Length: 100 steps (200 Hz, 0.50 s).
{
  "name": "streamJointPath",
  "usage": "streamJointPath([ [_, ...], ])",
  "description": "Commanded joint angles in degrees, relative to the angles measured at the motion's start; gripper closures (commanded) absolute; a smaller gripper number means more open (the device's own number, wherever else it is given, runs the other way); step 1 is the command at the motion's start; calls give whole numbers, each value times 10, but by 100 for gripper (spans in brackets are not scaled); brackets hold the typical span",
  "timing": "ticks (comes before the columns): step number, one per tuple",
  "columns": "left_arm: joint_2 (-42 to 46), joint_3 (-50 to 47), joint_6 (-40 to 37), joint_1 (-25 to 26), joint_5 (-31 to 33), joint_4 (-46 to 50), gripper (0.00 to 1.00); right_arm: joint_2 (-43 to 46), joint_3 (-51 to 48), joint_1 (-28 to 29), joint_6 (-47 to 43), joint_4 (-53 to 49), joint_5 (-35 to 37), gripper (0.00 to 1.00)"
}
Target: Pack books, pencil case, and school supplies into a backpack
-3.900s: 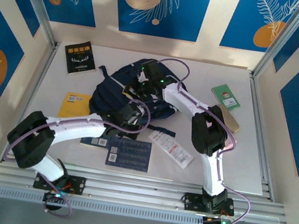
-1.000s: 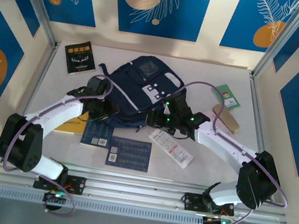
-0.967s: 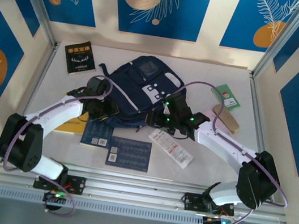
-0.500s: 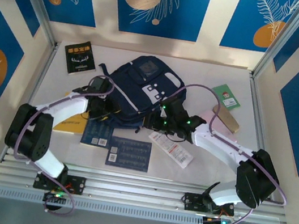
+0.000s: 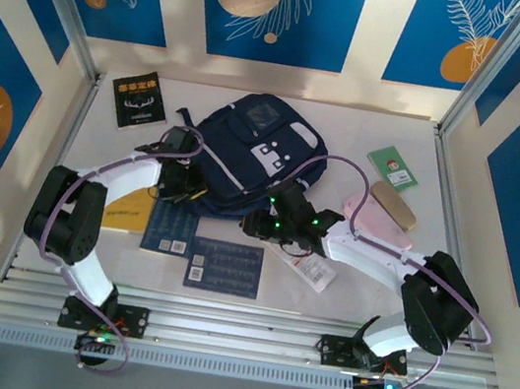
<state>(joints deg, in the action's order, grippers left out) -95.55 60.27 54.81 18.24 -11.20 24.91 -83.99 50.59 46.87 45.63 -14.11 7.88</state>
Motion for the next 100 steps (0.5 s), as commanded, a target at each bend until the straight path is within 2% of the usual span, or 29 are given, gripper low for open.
streamJointPath([
  [1,12,50,21,-8,-6,62,100,29,-25,3,-23,24,48,54],
  [14,19,83,42,-7,-9,95,100,39,-39,1,-38,45,48,53],
  [26,23,105,60,-7,-23,106,100,57,-67,4,-81,107,40,50],
  [58,34,134,114,-4,-60,110,100,115,-187,7,-153,330,34,49],
  [100,54,147,160,5,-74,98,100,110,-188,-32,-236,347,-21,50],
])
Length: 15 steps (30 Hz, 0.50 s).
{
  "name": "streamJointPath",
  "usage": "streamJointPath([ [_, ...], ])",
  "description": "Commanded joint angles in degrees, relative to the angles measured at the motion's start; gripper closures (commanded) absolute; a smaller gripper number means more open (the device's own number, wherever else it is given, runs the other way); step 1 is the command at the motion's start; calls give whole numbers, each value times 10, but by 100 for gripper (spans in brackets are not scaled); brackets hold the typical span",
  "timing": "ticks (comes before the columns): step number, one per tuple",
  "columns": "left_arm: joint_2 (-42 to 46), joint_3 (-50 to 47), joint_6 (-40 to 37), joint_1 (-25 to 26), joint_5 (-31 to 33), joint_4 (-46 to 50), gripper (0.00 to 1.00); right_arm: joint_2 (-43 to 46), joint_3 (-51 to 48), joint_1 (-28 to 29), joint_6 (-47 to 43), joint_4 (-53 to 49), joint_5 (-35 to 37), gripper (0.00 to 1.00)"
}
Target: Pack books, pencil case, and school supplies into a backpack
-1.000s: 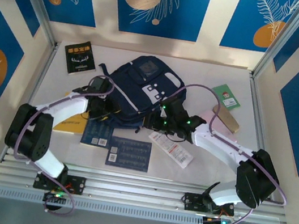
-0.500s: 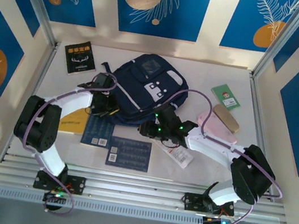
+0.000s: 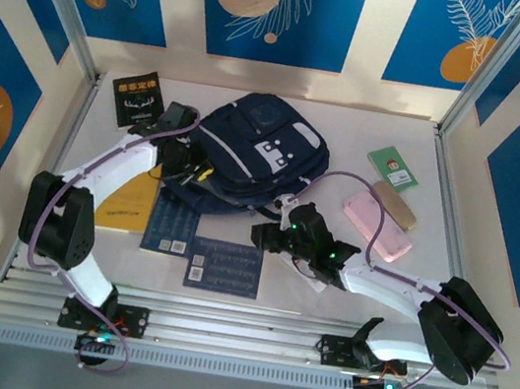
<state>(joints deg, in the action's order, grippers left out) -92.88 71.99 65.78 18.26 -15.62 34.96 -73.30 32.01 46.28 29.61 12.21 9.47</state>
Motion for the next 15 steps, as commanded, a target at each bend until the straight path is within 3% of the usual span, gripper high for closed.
streamJointPath([
  [1,28,31,50,5,-30,-2,100,3,-3,-27,-77,83,-38,50],
  [9,36,66,47,6,-37,21,100,-47,39,-67,-168,10,-94,50],
  [15,54,90,40,7,-40,39,100,-62,10,-66,-171,57,-102,50],
])
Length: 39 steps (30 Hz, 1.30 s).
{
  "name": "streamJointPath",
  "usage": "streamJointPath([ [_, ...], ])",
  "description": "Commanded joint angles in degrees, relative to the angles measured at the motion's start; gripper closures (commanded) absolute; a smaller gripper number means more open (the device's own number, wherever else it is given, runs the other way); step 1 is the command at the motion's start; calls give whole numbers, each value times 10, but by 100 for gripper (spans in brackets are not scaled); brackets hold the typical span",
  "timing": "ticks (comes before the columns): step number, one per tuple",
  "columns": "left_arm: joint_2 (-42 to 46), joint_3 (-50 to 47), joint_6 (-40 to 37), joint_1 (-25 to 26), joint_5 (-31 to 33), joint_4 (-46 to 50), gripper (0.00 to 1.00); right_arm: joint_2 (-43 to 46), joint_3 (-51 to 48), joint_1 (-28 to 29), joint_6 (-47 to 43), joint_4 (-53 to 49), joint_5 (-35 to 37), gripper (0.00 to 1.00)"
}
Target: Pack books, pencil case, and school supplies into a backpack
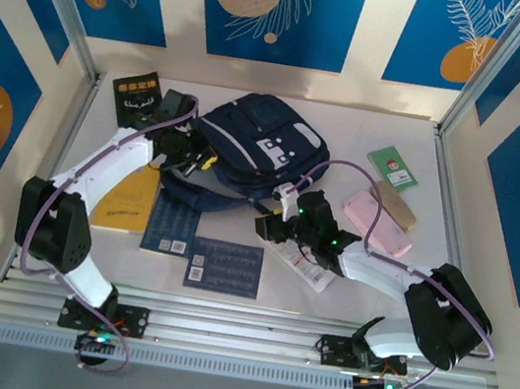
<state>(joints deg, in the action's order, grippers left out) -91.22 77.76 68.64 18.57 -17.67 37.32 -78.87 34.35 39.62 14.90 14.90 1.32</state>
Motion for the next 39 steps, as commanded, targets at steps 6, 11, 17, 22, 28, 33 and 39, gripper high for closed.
streamJointPath([
  [6,56,30,16,6,-22,15,100,-34,-27,3,-24,104,-2,50],
  [11,66,29,20,11,-24,15,100,-89,10,9,-26,109,-1,50],
  [17,76,24,19,15,-26,16,100,-142,32,29,-17,146,2,50],
  [22,82,16,19,15,-29,14,100,-161,42,36,-19,165,11,50],
  [28,90,6,20,16,-32,10,100,-181,60,35,-22,171,21,49],
  [33,93,3,20,16,-28,9,100,-194,79,34,-18,173,19,54],
  [39,94,-6,19,16,-27,8,100,-197,83,31,-14,172,21,85],
])
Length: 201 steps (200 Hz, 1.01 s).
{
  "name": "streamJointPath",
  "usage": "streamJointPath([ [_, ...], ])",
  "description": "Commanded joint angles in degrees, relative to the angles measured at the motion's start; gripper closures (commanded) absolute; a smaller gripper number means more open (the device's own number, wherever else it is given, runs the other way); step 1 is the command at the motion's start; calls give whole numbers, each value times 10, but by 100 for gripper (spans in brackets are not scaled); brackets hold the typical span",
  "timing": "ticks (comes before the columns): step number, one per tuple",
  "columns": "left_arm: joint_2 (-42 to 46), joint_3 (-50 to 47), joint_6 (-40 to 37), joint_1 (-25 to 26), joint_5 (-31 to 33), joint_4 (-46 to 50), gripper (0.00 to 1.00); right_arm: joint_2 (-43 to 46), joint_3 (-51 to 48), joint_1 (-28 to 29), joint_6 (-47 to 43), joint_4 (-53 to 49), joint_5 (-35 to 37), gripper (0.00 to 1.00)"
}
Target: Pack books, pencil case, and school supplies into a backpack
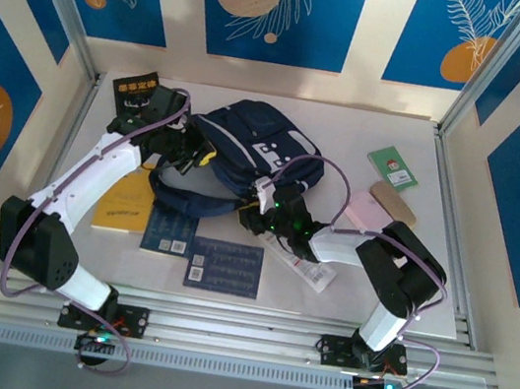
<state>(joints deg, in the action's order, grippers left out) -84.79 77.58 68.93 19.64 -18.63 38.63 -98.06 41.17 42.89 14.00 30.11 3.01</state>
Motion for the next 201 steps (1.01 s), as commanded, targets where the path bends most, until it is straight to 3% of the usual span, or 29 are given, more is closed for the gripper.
streamJointPath([
  [1,30,-5,15,6,-16,-4,100,-4,15,-3,-7,16,1,92],
  [25,31,-8,10,4,-11,-2,100,3,8,-4,-8,8,1,100],
  [82,32,-14,-2,4,1,2,100,32,-13,-30,9,-37,19,100],
  [201,49,-26,-18,-5,12,15,100,35,20,-127,94,-160,-15,96],
])
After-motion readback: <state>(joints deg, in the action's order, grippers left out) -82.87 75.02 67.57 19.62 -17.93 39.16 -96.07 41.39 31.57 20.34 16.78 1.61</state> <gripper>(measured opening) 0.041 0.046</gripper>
